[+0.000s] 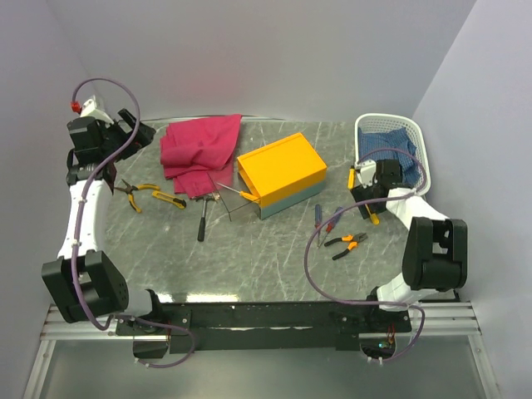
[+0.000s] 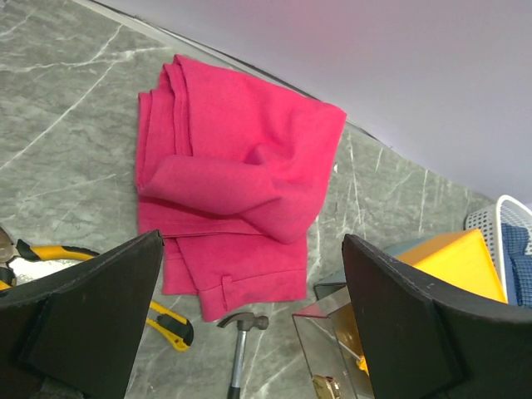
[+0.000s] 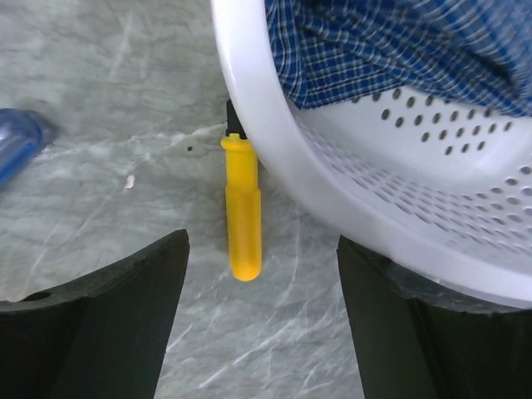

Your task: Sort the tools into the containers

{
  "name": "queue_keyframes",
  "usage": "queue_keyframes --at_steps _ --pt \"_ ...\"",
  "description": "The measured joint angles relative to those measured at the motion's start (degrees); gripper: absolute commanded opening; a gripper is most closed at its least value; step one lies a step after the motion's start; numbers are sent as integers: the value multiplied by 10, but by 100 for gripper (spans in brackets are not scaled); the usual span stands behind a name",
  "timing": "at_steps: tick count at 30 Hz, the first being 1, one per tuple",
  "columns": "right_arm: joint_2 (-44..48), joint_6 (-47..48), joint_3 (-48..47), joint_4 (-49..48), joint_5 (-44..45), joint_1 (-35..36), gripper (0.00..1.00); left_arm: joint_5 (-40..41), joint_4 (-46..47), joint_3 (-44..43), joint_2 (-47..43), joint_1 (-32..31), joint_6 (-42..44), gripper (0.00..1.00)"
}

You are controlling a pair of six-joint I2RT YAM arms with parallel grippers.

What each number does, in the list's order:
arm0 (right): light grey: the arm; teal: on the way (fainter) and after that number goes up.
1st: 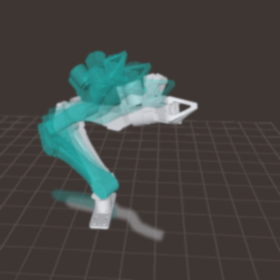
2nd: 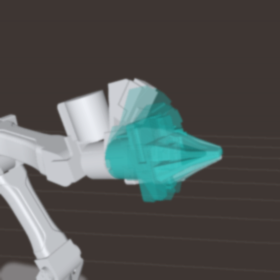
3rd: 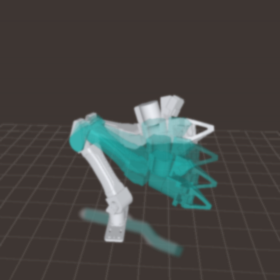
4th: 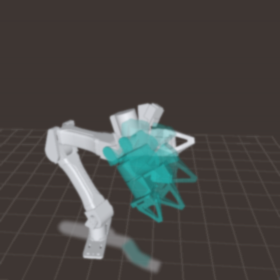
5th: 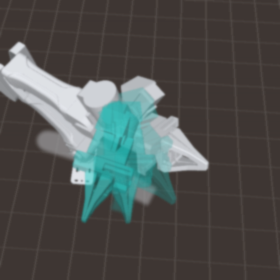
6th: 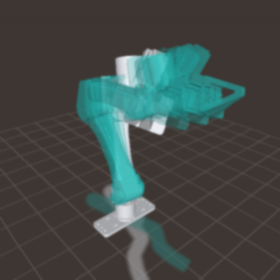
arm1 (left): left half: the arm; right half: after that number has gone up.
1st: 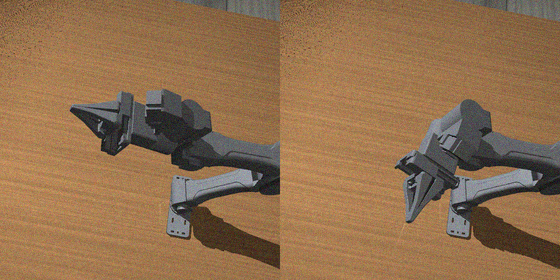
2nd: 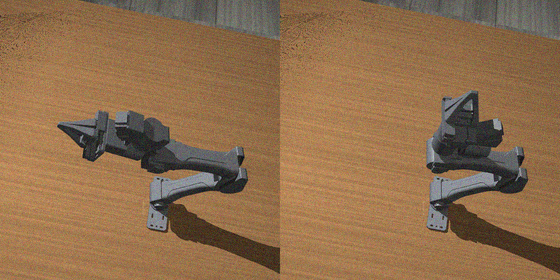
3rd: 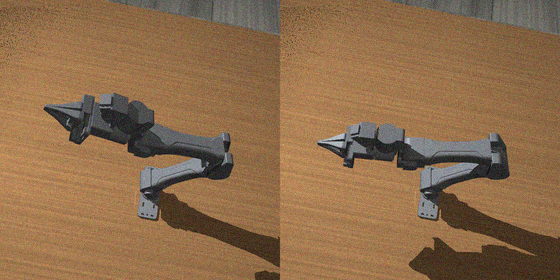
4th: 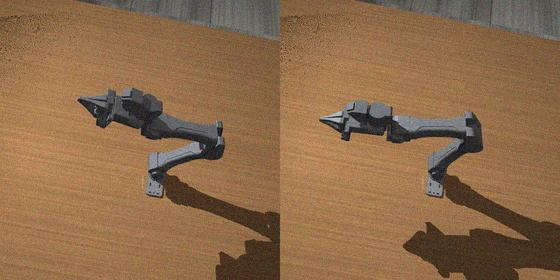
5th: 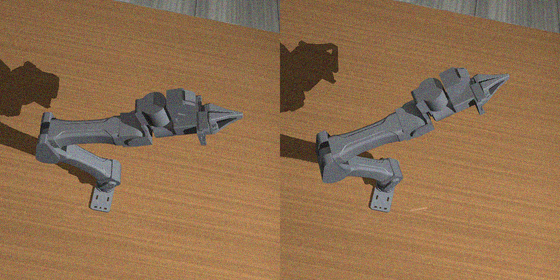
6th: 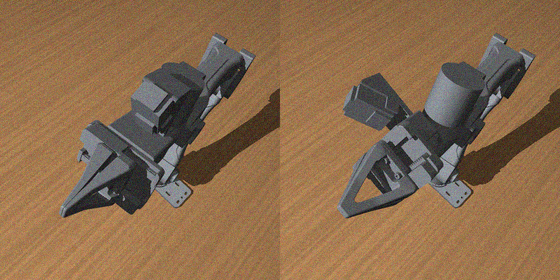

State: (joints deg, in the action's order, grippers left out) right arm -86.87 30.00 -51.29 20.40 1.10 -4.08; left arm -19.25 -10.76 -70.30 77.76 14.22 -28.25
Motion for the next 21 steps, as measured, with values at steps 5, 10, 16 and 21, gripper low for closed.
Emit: queue_keyframes --at_steps 5,10,16,21 --pt "-24 12 7 -10 -5 -12 71 4 -1 0 9 0 9 95" --pt "-39 21 18 -21 -19 -20 62 10 -3 0 18 0 19 94" --pt "-51 30 18 -24 -37 -29 54 12 -3 0 28 0 23 94" --pt "-53 47 18 -21 -51 -32 42 12 -2 0 29 0 24 94"
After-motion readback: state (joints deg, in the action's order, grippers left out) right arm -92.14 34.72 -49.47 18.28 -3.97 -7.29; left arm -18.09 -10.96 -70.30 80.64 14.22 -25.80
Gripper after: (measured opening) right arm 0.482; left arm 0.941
